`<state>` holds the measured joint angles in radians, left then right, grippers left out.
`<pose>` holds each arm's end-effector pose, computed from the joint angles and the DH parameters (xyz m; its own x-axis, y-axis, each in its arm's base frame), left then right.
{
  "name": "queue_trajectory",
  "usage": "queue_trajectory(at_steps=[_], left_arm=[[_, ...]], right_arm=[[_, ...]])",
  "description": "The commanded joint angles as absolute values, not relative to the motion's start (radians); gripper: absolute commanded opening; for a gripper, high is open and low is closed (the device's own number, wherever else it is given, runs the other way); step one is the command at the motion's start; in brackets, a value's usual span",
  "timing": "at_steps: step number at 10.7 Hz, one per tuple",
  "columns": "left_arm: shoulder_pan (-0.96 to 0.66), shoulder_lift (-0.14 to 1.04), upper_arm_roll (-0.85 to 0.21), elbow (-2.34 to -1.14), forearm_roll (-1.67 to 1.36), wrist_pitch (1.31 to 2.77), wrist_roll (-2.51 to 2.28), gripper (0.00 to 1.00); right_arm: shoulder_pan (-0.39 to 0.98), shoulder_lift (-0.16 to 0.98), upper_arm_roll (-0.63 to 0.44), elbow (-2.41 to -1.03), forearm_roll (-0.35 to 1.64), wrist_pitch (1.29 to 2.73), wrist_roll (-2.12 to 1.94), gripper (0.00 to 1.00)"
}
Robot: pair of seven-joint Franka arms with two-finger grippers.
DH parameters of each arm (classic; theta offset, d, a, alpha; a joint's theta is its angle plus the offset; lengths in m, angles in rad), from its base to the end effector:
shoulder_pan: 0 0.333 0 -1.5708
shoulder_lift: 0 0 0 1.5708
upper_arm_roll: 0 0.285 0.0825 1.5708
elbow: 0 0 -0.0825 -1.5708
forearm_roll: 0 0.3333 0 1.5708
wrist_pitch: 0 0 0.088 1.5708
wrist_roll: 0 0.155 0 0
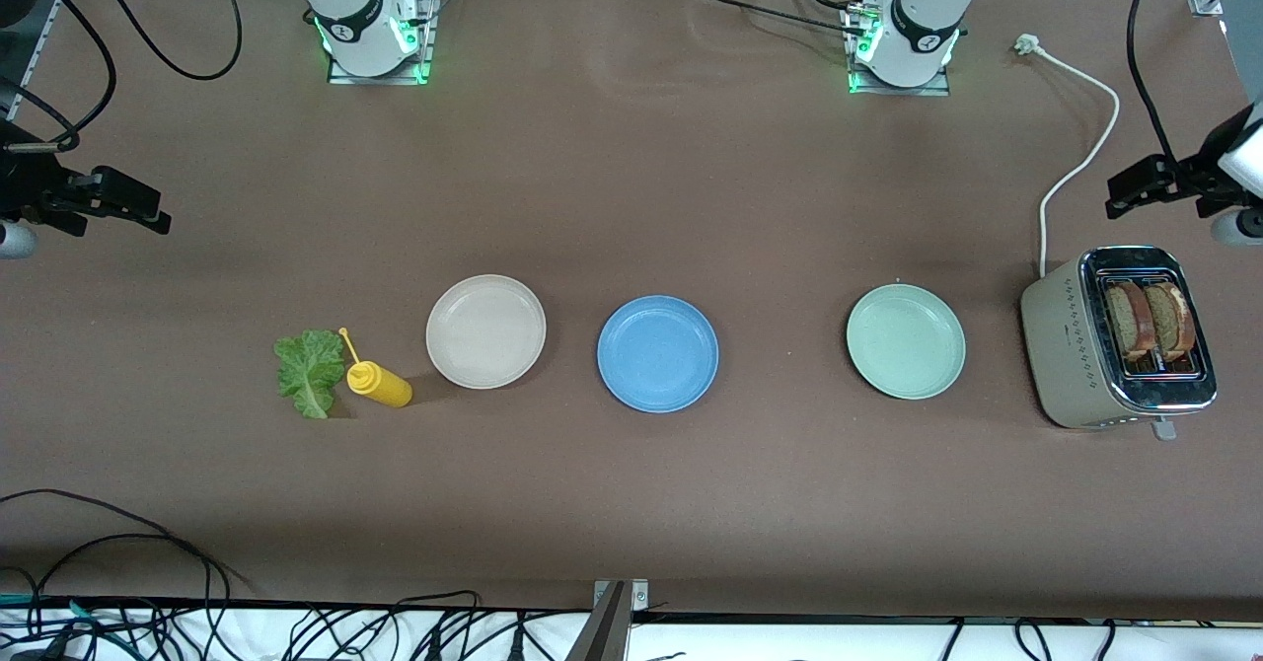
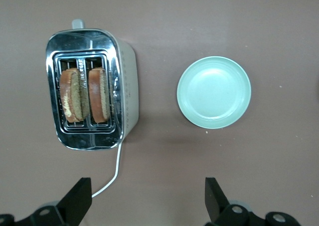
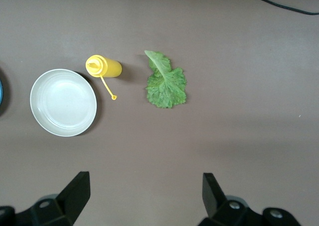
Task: Make sandwich in blue plate with both arms
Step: 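Move the left gripper over the toaster while the right gripper approaches the lettuce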
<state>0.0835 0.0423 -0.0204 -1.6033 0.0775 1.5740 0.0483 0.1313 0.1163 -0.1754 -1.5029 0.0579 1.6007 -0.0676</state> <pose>0.5080 0.0443 0.5112 0.9971 0.0145 -0.0751 0.0090 -0.9973 -0.0728 0.5368 -0.0105 0.5172 0.9996 0.0225 -0.0142 0.0220 -0.9990 -0.0386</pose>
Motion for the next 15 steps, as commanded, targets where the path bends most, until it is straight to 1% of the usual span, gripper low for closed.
queue_trajectory(at_steps=[1, 6, 10, 14, 15], left_arm=[[0.136, 0.081, -0.025, -1.582, 0.1, 1.618, 0.132, 1.0], [0.193, 0.147, -0.025, -1.583, 0.1, 1.707, 0.204, 1.0], [0.232, 0.242, -0.025, -1.597, 0.1, 1.822, 0.256, 1.0], [0.245, 0.322, -0.025, -1.604, 0.103, 1.888, 0.261, 1.0], [0.262, 0.345, -0.025, -1.612, 0.124, 1.908, 0.264, 0.9]], right_arm=[[0.127, 0.123, -0.173, -1.494, 0.046, 1.589, -0.078, 1.0], [0.126, 0.155, -0.173, -1.489, 0.025, 1.594, -0.078, 1.0], [0.126, 0.172, -0.173, -1.489, 0.026, 1.589, -0.078, 1.0], [0.126, 0.175, -0.173, -1.491, 0.028, 1.588, -0.081, 1.0], [0.126, 0.179, -0.173, -1.49, 0.029, 1.588, -0.077, 1.0]])
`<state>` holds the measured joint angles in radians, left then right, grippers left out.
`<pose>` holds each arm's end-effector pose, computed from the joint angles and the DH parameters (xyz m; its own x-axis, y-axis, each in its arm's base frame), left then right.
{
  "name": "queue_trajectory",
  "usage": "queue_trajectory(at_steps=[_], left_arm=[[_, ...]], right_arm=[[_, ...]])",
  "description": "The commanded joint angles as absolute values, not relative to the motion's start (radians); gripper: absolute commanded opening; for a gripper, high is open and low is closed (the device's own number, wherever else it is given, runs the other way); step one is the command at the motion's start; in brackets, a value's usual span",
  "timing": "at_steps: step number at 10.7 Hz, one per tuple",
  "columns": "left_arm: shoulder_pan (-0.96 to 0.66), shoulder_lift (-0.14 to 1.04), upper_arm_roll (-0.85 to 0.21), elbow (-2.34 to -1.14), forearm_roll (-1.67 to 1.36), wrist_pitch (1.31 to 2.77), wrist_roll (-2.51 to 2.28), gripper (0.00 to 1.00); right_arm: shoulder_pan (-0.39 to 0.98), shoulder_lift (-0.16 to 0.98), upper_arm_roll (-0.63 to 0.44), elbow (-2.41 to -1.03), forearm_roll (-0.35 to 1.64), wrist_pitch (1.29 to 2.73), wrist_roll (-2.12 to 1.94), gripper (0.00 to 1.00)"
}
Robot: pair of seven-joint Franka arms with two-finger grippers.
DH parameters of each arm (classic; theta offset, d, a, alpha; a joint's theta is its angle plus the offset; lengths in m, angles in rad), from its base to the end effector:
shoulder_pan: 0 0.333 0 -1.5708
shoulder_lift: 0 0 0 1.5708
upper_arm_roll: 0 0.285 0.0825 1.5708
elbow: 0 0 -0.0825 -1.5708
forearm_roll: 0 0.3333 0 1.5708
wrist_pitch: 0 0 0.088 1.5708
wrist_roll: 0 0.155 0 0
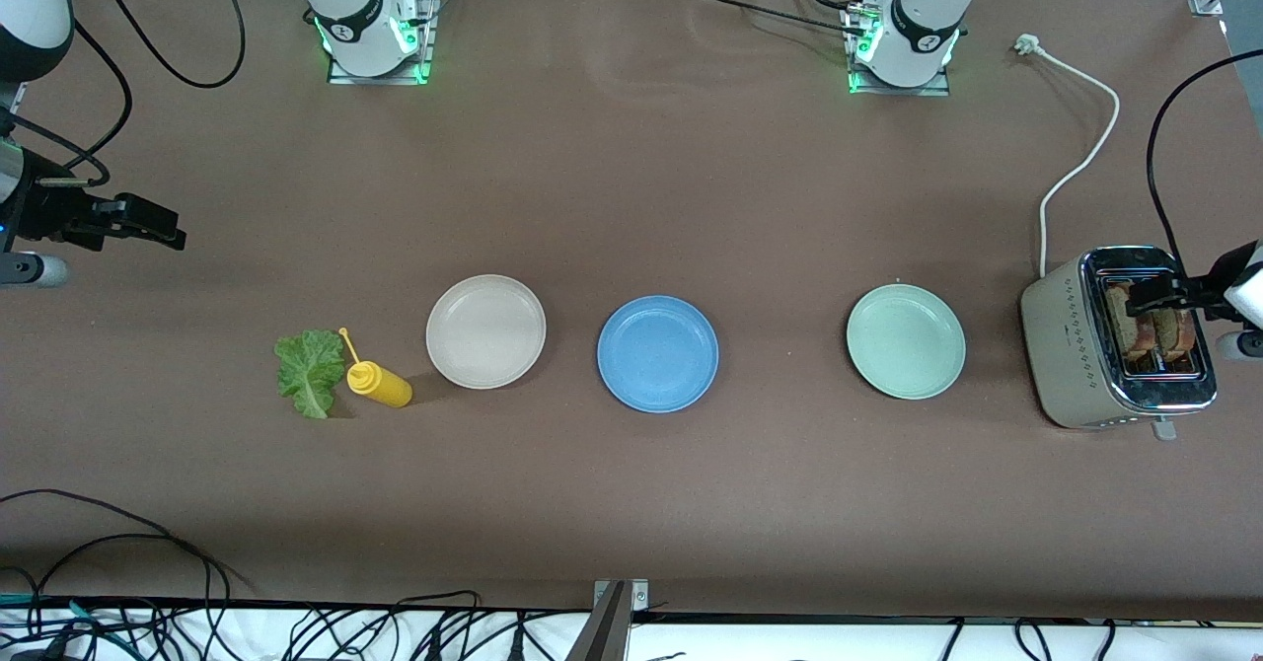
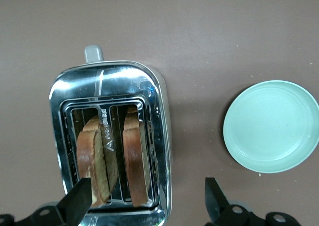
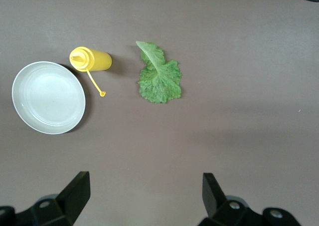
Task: Make sandwich in blue plate with both arms
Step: 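Move the left gripper over the toaster while the right gripper approaches the lettuce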
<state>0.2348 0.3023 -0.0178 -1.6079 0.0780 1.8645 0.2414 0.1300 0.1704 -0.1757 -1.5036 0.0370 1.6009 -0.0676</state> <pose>0.5703 0.1363 0.3888 0.9970 -0.0462 -0.0613 -0.0496 -0.9972 -0.0551 0.5457 -0.0134 0.4879 0.9973 0.0213 -0.0698 0.0205 -0.9997 -0.0119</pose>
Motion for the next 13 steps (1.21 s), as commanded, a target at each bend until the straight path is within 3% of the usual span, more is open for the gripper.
queue_trajectory(at_steps=[1, 2, 3, 5, 6, 10, 13], left_arm=[[0.262, 0.368, -0.025, -1.614, 0.138, 1.914, 0.267, 0.75], [0.262, 0.385, -0.025, -1.617, 0.14, 1.914, 0.265, 0.69], [0.262, 0.394, -0.025, -1.618, 0.14, 1.913, 0.261, 0.52], [0.262, 0.397, -0.025, -1.623, 0.14, 1.902, 0.258, 0.07], [0.262, 0.394, -0.025, -1.621, 0.14, 1.887, 0.255, 0.0], [0.262, 0.367, -0.025, -1.605, 0.189, 1.845, 0.259, 0.0], [0.262, 0.331, -0.028, -1.542, 0.192, 1.734, 0.259, 0.0]], right_arm=[[0.126, 0.181, -0.173, -1.489, 0.034, 1.588, -0.075, 1.0], [0.126, 0.181, -0.173, -1.491, 0.034, 1.588, -0.074, 1.0], [0.126, 0.181, -0.173, -1.49, 0.032, 1.588, -0.072, 1.0], [0.126, 0.181, -0.173, -1.489, 0.035, 1.586, -0.074, 1.0], [0.13, 0.181, -0.173, -1.491, 0.032, 1.586, -0.074, 1.0], [0.132, 0.181, -0.17, -1.488, 0.028, 1.582, -0.08, 1.0], [0.129, 0.181, -0.17, -1.489, 0.031, 1.582, -0.08, 1.0]])
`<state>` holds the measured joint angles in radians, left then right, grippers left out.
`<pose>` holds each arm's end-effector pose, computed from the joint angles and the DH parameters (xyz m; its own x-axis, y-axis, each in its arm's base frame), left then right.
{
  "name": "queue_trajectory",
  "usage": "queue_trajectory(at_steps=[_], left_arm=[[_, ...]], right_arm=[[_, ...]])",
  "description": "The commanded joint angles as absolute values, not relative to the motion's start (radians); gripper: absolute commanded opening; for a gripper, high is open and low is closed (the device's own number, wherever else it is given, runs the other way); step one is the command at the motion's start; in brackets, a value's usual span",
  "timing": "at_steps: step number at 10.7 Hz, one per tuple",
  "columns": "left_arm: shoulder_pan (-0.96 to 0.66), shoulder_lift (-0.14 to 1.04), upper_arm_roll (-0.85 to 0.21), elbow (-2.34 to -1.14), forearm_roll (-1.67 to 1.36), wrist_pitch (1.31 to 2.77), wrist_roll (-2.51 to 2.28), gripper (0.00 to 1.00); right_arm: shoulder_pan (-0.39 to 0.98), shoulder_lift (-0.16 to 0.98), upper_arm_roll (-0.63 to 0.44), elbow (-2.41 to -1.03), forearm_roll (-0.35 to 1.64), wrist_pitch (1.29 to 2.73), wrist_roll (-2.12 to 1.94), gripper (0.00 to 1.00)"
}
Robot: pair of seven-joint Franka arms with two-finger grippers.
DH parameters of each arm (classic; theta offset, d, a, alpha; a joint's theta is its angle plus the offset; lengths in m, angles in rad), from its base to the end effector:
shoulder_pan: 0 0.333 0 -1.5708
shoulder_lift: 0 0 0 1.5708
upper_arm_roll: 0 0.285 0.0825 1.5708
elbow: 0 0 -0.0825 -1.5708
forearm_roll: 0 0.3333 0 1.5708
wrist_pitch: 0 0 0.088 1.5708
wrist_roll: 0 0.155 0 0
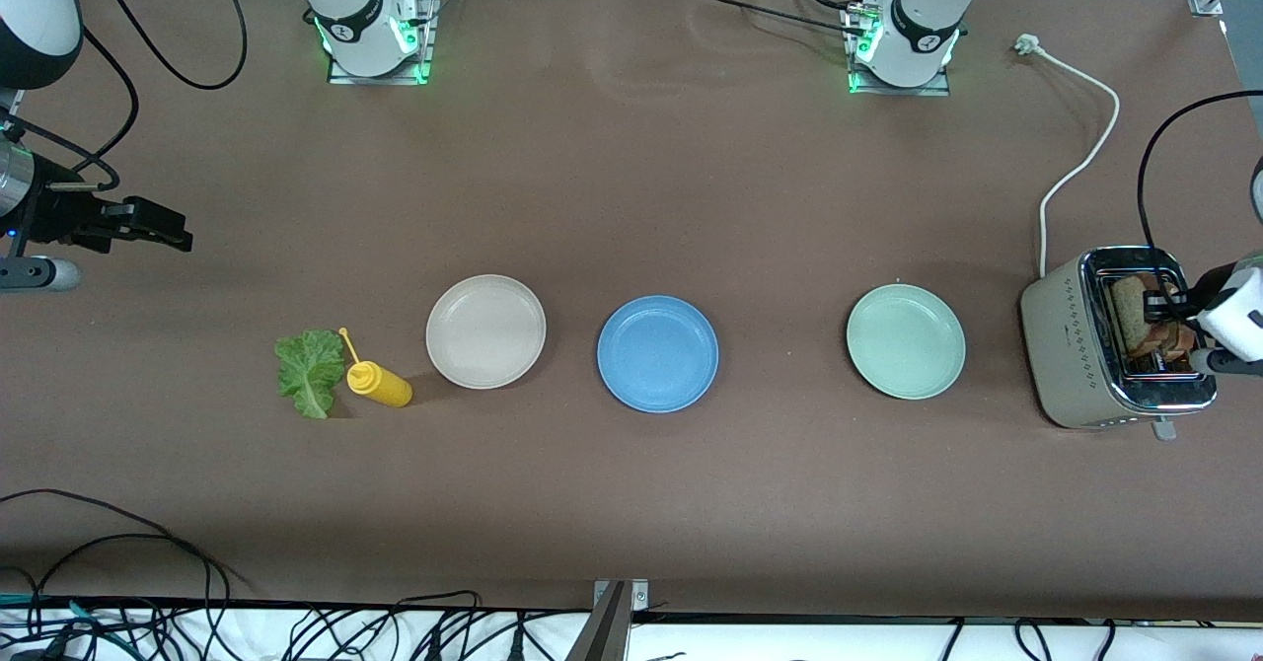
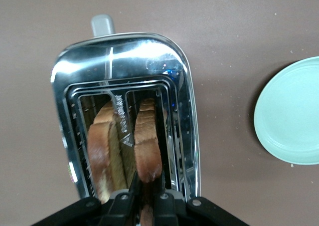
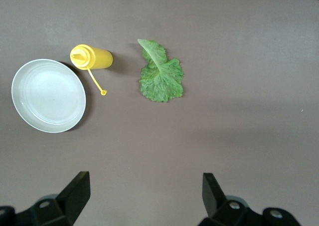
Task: Make sandwich in blue plate with both arms
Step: 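Grasp a bread slice in the toaster with the left gripper and lift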
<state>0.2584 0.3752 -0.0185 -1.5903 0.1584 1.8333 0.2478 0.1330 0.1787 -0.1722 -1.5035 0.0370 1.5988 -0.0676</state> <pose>0.5662 0.1600 0.3520 0.9852 -0.0491 -0.1644 -0.0665 -0.9926 -0.1017 0.5467 -0.0097 0.4832 0.9964 0.0277 -0.0801 0.0268 -0.9996 -0.0118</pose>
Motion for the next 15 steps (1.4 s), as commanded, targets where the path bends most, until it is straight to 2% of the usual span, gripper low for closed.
queue_trajectory(at_steps=[1, 5, 7, 9, 11, 15], left_arm=[[0.262, 0.322, -0.032, -1.499, 0.192, 1.682, 0.261, 0.0], [0.203, 0.318, -0.064, -1.362, 0.186, 1.51, 0.261, 0.0], [0.198, 0.318, -0.18, -1.292, 0.178, 1.441, 0.259, 0.0], [0.198, 0.318, -0.257, -1.287, 0.088, 1.44, 0.258, 0.0], [0.183, 0.333, -0.265, -1.29, -0.12, 1.44, 0.246, 0.0], [0.1, 0.447, -0.265, -1.299, -0.426, 1.442, 0.212, 0.0]], right_arm=[[0.129, 0.181, -0.17, -1.489, 0.032, 1.582, -0.081, 1.0], [0.126, 0.181, -0.172, -1.49, 0.034, 1.58, -0.081, 1.0], [0.126, 0.183, -0.172, -1.489, 0.035, 1.582, -0.081, 1.0], [0.126, 0.189, -0.172, -1.488, 0.035, 1.582, -0.083, 1.0], [0.126, 0.19, -0.172, -1.488, 0.038, 1.582, -0.081, 1.0], [0.124, 0.241, -0.173, -1.488, 0.04, 1.589, -0.066, 1.0]])
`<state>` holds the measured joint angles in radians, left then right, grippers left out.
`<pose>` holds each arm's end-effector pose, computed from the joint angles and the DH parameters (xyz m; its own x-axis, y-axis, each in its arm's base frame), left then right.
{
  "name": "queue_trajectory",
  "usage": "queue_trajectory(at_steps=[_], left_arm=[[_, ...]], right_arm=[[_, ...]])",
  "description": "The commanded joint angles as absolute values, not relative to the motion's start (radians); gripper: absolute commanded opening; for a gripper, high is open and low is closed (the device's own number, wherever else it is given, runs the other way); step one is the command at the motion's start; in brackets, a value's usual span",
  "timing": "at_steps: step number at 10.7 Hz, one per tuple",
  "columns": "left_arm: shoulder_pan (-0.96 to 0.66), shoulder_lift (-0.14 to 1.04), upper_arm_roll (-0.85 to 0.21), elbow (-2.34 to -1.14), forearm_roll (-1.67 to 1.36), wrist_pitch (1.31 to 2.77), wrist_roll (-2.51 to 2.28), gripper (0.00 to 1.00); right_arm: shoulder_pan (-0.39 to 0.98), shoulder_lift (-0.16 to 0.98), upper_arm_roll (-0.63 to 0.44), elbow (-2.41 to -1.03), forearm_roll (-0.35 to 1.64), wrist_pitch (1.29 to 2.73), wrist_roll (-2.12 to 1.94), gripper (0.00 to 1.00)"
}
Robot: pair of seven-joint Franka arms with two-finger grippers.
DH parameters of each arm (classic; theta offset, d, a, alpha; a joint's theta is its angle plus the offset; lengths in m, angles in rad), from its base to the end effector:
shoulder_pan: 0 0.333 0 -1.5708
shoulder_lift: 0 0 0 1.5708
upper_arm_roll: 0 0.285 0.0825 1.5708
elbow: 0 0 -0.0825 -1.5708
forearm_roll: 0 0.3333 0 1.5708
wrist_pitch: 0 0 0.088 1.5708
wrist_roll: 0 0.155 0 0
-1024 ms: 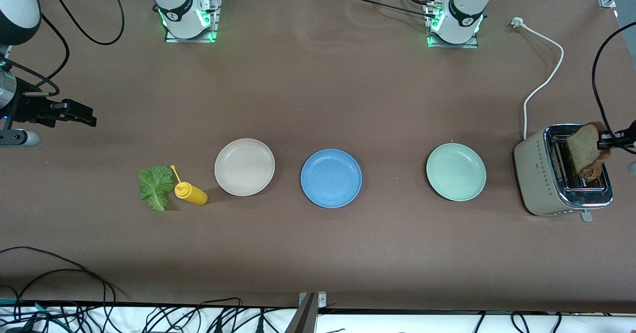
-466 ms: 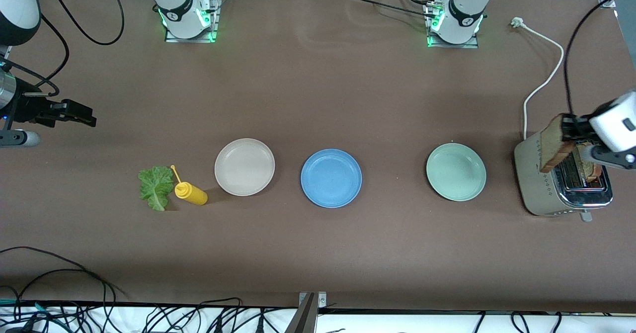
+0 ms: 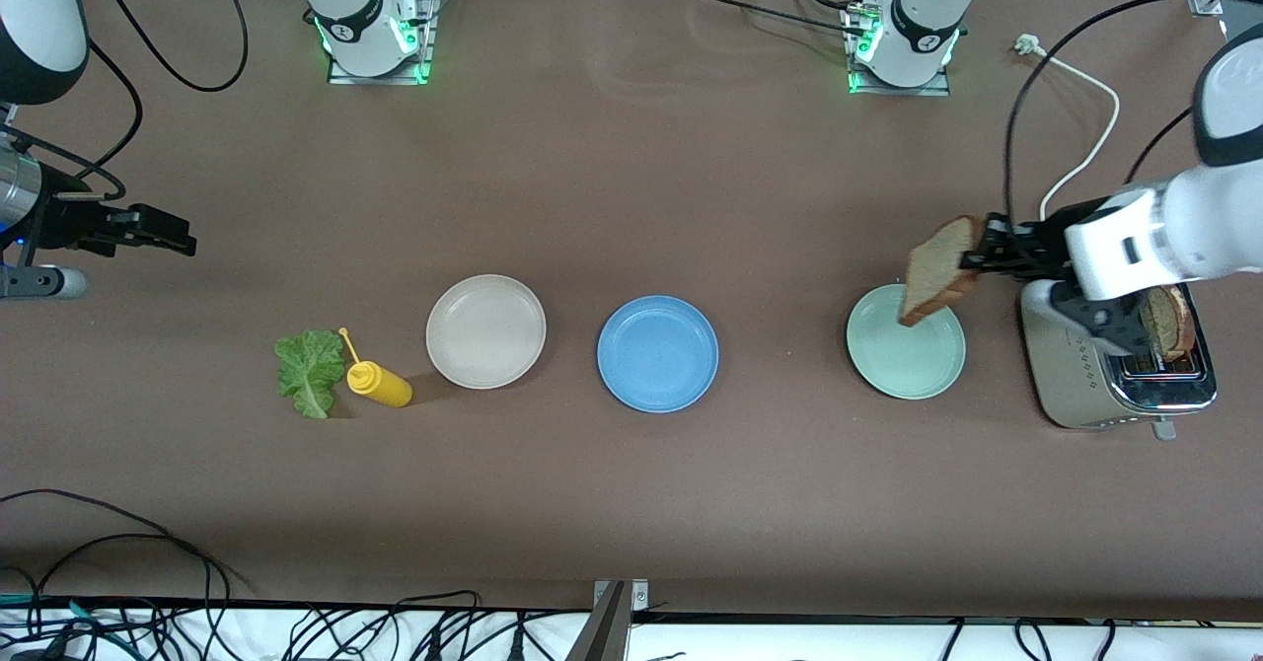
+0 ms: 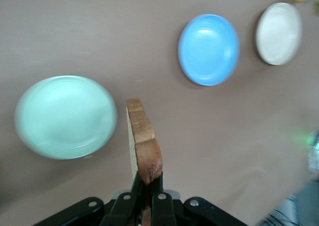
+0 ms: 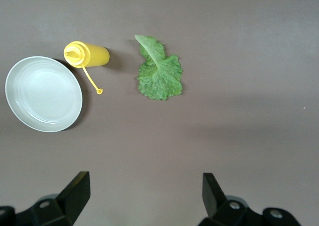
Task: Make sandwich in blue plate with both arms
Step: 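Place the bread on the blue plate while the right gripper grasps lettuce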
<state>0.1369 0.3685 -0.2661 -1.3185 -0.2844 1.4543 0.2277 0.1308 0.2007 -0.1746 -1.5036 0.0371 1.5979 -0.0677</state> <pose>0.5621 -0.0978 0.4585 0.9224 -0.3666 -0.1217 -0.2906 -0.8661 0.4067 0.5496 -0.0117 0.4712 0.9944 0.0230 -0.1028 0.0221 -0.9997 -0.0091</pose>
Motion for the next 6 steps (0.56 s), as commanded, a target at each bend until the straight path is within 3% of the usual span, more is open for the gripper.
queue_trajectory(at_steps=[1, 3, 6], left_arm=[[0.08, 0.49, -0.265, -1.298, -0.483, 1.45, 0.212, 0.0], [0.016, 0.566, -0.265, -1.292, -0.578, 1.506, 0.212, 0.0], [-0.063, 0.647, -0.265, -1.293, -0.74, 1.719, 0.213, 0.0]], right_arm=[[0.126, 0.251, -0.172, -1.488, 0.04, 1.591, -0.063, 1.0], [0.129, 0.27, -0.172, -1.488, 0.041, 1.597, -0.063, 1.0], [0.123, 0.333, -0.173, -1.488, 0.052, 1.666, -0.077, 1.0]])
